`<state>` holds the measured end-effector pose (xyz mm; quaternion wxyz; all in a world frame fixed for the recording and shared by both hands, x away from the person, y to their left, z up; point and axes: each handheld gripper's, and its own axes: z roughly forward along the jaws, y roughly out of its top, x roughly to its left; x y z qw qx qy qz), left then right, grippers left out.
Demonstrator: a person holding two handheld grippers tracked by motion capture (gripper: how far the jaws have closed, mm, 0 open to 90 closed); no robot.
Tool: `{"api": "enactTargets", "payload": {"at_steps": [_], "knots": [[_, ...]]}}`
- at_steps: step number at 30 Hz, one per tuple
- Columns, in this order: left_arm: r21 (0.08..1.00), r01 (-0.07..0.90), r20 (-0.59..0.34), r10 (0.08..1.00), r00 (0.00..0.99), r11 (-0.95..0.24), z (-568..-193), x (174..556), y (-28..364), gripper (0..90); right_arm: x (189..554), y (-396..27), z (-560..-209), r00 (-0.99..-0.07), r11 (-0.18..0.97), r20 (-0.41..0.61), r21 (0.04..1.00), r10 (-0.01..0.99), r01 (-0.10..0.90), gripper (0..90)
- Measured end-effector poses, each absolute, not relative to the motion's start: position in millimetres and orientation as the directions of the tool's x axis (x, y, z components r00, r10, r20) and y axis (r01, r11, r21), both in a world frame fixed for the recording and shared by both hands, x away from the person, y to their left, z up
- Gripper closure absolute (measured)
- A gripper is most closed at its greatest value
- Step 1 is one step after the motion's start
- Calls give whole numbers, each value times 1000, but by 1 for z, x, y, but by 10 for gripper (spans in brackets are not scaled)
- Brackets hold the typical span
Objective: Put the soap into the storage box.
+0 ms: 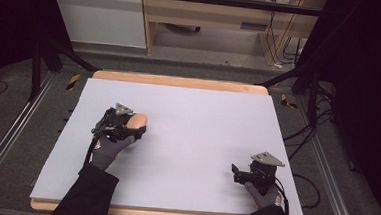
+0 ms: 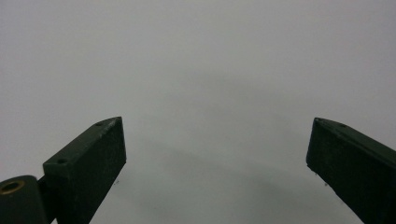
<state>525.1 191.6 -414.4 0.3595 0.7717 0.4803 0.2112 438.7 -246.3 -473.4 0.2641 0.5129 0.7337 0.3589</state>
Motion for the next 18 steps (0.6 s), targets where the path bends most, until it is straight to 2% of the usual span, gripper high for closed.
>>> {"api": "enactTargets", "payload": {"at_steps": [18], "knots": [[742, 615, -18, 908, 418, -268, -424, 530, 201, 320, 438, -245, -474, -340, 218, -16, 794, 940, 567, 51]]}}
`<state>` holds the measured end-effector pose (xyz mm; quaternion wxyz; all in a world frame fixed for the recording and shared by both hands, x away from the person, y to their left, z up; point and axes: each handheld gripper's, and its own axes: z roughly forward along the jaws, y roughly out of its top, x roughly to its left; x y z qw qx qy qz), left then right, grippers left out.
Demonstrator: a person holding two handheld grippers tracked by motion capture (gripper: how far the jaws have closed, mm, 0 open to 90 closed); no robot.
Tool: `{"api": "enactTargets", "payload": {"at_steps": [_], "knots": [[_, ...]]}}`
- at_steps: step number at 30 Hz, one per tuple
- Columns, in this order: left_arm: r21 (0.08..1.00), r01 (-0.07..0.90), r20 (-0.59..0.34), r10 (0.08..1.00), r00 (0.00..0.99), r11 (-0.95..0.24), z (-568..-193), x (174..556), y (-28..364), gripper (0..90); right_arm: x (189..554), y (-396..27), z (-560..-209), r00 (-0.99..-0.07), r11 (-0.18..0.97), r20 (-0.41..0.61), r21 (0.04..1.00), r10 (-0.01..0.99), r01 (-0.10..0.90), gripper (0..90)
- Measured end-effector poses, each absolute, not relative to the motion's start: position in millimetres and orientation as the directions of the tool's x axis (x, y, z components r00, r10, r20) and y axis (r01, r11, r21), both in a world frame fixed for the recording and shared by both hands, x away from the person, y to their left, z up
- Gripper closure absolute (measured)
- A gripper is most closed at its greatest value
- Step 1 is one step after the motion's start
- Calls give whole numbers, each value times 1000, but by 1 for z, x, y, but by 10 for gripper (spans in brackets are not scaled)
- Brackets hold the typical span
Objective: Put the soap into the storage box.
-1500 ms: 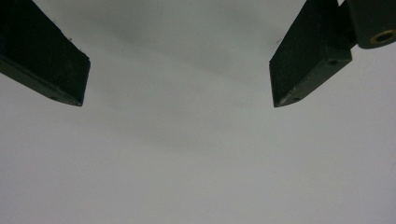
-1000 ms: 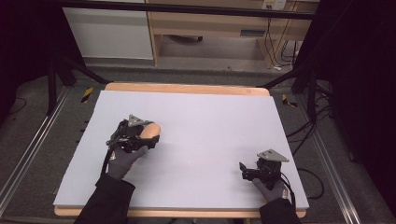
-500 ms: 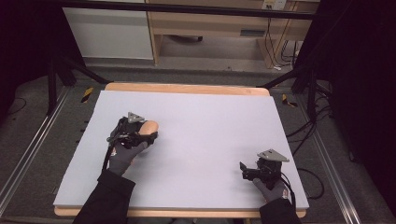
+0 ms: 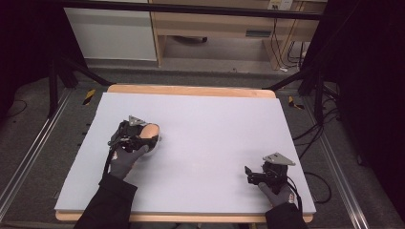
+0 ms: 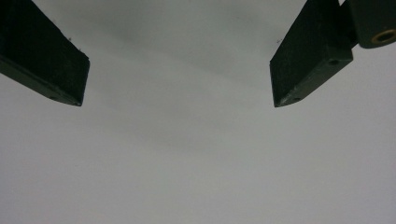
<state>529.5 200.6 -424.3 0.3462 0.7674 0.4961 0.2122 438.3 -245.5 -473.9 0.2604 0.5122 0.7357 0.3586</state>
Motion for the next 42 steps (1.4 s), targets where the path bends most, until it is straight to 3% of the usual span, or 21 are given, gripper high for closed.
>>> {"api": "enactTargets", "payload": {"at_steps": [29, 33, 42], "knots": [[735, 628, -32, 912, 409, -256, -431, 532, 204, 312, 438, -245, -474, -341, 226, -24, 792, 940, 567, 51], [737, 615, 8, 914, 405, -279, -430, 531, 203, 298, 438, -245, -474, -343, 230, -26, 791, 939, 567, 51], [738, 615, 6, 914, 406, -278, -430, 530, 204, 302, 438, -245, -474, -343, 228, -25, 791, 939, 567, 51]]}}
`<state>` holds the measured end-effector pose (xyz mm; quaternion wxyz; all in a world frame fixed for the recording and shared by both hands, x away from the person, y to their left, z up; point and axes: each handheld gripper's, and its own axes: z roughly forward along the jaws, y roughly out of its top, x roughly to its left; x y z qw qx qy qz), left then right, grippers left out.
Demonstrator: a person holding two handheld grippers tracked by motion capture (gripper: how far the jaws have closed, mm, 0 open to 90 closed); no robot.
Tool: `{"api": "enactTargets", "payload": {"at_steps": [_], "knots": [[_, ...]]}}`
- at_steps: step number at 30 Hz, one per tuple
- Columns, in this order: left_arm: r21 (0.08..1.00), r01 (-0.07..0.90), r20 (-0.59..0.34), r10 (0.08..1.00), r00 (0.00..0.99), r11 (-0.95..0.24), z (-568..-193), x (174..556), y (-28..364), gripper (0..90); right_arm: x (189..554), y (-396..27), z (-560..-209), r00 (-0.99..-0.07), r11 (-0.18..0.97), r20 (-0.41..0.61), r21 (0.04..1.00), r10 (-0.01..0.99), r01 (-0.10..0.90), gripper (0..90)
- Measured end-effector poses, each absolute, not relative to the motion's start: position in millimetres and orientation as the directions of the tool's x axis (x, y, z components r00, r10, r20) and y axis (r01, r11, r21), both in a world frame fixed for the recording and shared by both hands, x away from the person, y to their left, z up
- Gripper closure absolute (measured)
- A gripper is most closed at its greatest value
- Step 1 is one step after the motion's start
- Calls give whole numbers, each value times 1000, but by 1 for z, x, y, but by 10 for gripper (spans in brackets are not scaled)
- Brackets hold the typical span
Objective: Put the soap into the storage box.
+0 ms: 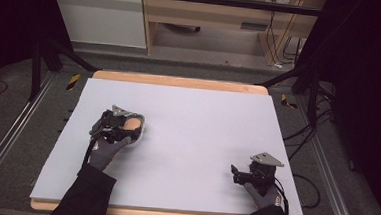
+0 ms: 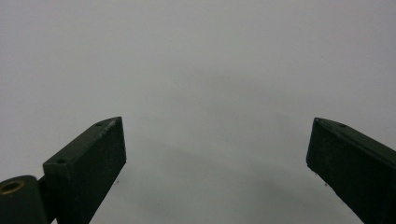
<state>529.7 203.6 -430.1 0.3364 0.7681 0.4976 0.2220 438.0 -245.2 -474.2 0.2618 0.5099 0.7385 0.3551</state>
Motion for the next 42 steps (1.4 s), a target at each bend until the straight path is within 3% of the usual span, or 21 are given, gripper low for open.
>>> {"api": "enactTargets", "payload": {"at_steps": [17, 42], "knots": [[804, 539, -54, 873, 485, -250, -409, 497, 204, 243, 438, -250, -475, -311, 209, -23, 787, 950, 580, 51], [806, 537, -54, 873, 485, -249, -430, 449, 240, 213, 436, -263, -475, -260, 174, -14, 778, 965, 604, 51]]}}
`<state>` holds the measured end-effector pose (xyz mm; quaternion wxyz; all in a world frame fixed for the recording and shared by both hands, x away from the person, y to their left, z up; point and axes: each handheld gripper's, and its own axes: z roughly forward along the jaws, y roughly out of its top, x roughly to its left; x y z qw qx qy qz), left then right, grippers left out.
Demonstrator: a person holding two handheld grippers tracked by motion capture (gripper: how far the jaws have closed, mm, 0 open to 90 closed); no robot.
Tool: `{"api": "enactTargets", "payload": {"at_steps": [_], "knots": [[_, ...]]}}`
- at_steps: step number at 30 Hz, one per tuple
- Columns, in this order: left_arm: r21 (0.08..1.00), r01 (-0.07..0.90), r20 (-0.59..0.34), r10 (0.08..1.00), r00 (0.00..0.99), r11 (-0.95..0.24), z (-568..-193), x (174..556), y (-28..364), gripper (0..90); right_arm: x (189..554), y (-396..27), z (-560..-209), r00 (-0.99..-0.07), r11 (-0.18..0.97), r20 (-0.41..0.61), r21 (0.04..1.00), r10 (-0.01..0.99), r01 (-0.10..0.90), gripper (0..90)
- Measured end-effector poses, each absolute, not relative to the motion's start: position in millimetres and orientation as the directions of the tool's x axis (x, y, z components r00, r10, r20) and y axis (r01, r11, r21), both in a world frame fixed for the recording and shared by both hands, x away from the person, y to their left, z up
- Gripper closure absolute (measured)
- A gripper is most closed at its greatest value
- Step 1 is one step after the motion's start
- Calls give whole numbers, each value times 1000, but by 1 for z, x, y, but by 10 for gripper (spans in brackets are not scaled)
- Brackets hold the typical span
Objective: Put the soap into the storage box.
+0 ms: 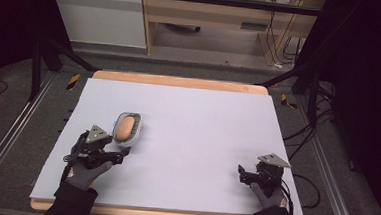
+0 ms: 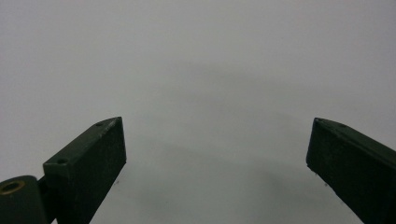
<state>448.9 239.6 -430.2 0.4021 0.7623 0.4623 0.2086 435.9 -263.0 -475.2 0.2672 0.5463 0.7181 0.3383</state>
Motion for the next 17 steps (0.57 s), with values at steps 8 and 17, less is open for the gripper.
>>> {"api": "enactTargets", "payload": {"at_steps": [8, 17], "knots": [[791, 555, -39, 884, 466, -258, -447, 440, 252, 205, 435, -266, -476, -248, 163, -9, 778, 969, 607, 51], [776, 577, -31, 898, 439, -255, -458, 437, 265, 203, 436, -268, -477, -242, 158, -7, 774, 970, 613, 51]]}}
